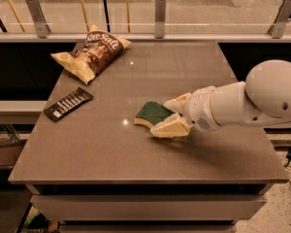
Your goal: Move sponge near brown chip bag
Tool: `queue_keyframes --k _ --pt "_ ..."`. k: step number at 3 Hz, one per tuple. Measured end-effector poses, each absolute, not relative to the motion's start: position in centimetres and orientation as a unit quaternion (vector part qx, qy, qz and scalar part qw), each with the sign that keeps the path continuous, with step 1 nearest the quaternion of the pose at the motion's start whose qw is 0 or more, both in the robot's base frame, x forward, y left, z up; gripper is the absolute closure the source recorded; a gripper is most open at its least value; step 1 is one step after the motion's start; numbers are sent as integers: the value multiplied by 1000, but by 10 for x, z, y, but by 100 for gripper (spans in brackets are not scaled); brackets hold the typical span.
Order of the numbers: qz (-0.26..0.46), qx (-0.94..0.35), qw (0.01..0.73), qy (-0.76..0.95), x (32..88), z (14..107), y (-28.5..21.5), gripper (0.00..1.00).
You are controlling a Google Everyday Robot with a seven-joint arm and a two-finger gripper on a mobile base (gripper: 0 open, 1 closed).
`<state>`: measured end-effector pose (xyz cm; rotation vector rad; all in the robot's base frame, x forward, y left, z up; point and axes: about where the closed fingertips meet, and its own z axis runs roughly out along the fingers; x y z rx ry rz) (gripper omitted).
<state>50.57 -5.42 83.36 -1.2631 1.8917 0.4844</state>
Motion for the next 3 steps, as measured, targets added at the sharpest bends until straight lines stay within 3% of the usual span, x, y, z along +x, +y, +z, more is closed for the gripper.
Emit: queue_keyframes --k 2,3 --pt "191 -502 397 744 504 835 -50 87" --pt "191 -504 397 743 504 836 -49 100"
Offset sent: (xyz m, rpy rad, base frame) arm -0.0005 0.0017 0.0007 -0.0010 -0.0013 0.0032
